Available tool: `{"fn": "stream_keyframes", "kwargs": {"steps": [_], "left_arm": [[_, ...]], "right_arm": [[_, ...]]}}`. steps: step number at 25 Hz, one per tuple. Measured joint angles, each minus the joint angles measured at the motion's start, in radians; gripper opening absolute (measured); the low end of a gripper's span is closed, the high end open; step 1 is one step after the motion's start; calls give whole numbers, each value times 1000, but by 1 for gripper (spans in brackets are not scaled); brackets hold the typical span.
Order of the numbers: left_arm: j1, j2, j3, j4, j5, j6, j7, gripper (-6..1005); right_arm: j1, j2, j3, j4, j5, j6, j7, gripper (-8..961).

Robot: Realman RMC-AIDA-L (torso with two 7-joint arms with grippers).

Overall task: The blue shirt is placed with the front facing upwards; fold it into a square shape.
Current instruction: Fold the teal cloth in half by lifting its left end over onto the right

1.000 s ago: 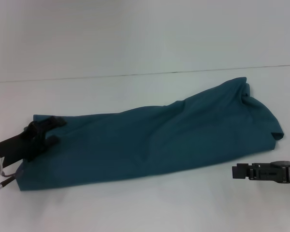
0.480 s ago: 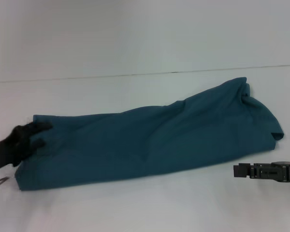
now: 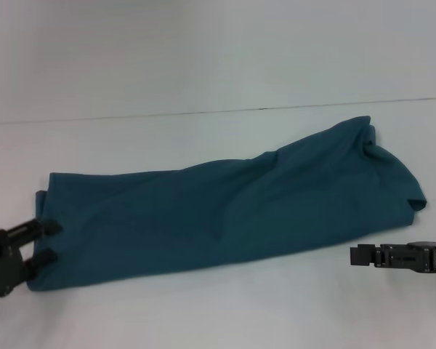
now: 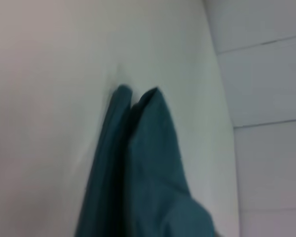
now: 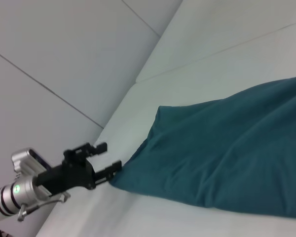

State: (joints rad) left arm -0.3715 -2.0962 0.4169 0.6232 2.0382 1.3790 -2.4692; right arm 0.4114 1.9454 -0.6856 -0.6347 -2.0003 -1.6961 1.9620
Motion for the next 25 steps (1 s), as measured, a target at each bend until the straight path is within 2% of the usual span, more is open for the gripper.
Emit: {"fn": "stream_keyframes", "kwargs": {"steps": [8,15,19,25], "left_arm": [[-17,-1,6,-25,60,-56,-1,629],[-12,9,-52,26,55,41,-7,629],[-35,9,-48,47,59,30,-23,629],[-98,36,17,62,65,-38,59,628]], "right_arm": [[4,0,-4,0,0,3,-4,656],[1,-3,-2,0,0,5,-1,656],[3,1,-2,1,0,6,1,656],[10,4,13,1,6,21,14,656]]}}
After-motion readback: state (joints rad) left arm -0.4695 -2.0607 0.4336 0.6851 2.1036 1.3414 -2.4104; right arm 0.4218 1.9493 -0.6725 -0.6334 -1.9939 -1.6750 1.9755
